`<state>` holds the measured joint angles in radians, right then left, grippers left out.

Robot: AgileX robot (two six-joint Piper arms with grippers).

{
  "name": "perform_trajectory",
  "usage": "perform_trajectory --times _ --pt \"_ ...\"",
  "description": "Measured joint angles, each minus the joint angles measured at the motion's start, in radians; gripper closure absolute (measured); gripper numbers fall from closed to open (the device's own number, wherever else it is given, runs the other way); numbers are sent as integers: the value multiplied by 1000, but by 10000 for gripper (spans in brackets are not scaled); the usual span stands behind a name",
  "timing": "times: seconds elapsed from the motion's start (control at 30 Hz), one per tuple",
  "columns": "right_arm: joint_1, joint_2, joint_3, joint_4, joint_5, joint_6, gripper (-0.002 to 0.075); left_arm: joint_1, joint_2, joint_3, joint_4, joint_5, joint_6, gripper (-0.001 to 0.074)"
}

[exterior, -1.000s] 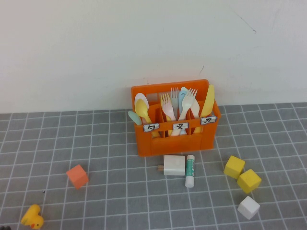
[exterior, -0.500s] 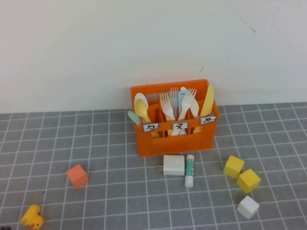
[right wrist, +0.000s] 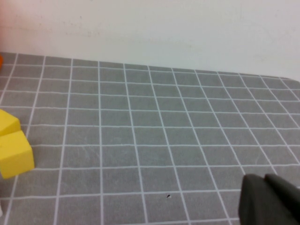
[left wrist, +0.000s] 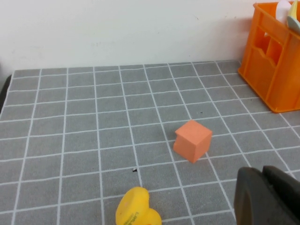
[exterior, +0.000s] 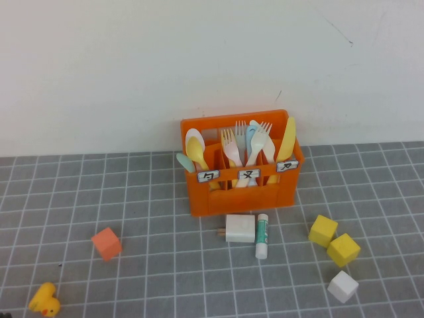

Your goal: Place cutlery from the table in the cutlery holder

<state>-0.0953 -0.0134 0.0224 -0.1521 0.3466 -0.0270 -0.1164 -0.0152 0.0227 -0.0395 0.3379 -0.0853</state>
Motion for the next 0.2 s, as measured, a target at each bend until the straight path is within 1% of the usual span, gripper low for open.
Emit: perform_trajectory --times 0.2 --pt "0 0 0 0 0 0 728 0 0 -2 3 2 2 736"
